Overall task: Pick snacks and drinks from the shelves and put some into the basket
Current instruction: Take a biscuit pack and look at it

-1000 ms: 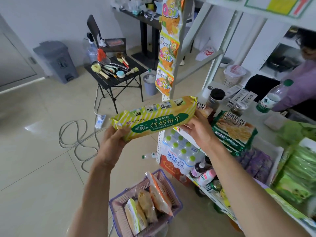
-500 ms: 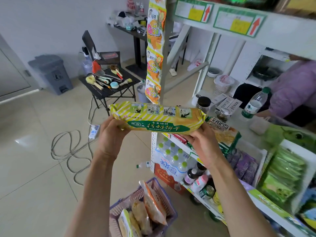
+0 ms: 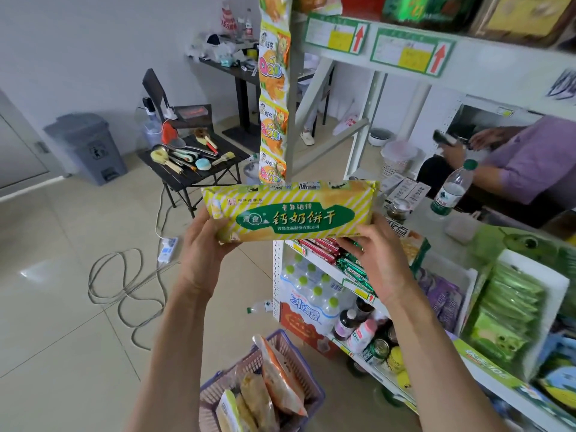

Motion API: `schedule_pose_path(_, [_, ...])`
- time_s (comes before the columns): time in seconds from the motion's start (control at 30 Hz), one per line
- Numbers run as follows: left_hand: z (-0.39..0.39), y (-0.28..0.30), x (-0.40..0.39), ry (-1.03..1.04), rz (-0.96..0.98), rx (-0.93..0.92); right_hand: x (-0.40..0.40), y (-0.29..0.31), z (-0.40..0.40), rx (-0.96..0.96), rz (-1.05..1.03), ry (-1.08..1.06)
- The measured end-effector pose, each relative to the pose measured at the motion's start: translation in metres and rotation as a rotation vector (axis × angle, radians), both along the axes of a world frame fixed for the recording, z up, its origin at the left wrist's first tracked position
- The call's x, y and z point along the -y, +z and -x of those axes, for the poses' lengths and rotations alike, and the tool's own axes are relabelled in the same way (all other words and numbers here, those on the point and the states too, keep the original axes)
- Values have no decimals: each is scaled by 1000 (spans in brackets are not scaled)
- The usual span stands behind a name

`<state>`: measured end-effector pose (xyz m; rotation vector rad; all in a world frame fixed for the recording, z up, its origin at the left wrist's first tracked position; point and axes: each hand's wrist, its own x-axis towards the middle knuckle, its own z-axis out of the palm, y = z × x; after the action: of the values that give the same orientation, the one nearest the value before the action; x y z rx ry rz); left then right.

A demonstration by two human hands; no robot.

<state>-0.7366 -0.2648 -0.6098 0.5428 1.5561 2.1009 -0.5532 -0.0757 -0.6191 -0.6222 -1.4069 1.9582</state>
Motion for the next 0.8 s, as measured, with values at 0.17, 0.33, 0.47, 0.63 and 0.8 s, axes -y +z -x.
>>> schedule_pose_path(0.17, [-2, 5, 12, -43, 22, -40, 3, 11, 1, 89, -84, -77])
schedule_pose_path(0.33, [-3, 6, 13, -29, -19, -14, 8, 17, 4, 117, -122, -102])
schedule_pose_path(0.47, [-3, 8, 11, -12, -38, -9, 10, 20, 3, 159, -142, -101])
schedule_pose_path(0.63, [-1, 1, 11, -21, -76, 38, 12, 20, 6, 147, -62, -88])
schedule_pose_path(0.8, [4, -3, 18, -143, -174, 193, 7, 20, 5, 40, 169, -102])
